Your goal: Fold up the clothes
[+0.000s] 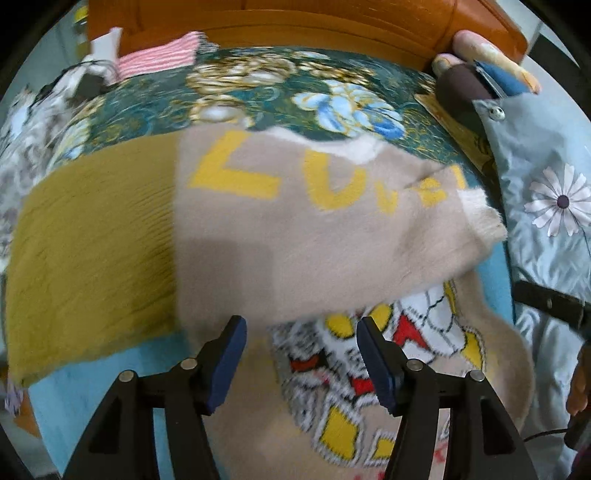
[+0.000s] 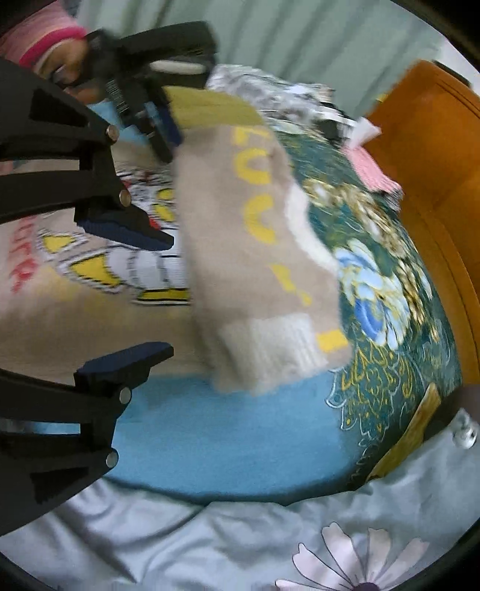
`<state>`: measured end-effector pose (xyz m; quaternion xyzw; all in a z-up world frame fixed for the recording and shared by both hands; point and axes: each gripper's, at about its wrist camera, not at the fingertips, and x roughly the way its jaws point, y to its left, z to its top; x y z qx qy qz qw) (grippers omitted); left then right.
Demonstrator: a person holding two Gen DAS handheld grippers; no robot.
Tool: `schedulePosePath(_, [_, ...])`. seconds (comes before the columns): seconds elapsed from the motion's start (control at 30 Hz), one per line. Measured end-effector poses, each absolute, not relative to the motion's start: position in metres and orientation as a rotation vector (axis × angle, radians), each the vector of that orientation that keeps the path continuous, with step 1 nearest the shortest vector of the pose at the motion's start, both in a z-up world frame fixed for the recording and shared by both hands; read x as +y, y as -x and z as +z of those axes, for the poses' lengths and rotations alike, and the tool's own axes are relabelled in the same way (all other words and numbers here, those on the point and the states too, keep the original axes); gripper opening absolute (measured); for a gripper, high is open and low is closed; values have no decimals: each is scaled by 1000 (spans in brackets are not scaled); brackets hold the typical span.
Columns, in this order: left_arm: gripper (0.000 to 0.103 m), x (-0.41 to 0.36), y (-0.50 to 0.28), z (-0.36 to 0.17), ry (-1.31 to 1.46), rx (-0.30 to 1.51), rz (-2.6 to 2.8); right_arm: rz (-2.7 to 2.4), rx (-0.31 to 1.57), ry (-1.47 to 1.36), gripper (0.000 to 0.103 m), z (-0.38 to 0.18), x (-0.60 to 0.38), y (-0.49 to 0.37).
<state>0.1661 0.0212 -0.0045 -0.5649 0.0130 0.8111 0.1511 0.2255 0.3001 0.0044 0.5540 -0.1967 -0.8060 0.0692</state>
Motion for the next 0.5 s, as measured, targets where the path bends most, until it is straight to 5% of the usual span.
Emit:
schedulePosePath(0.13, [66, -6, -187, 0, 1629, 10, 2404, -2384, -572, -1705, 54, -2, 300, -248])
schedulePosePath(0.37, [66, -36, -214, -23, 1749, -124, 2313, -2333, -911, -1754, 55, -28, 341, -290])
schedulePosePath(0.5, [66, -41, -222, -43, 1853, -225, 2195, -2243, -927, -1829, 55, -41, 343, -299])
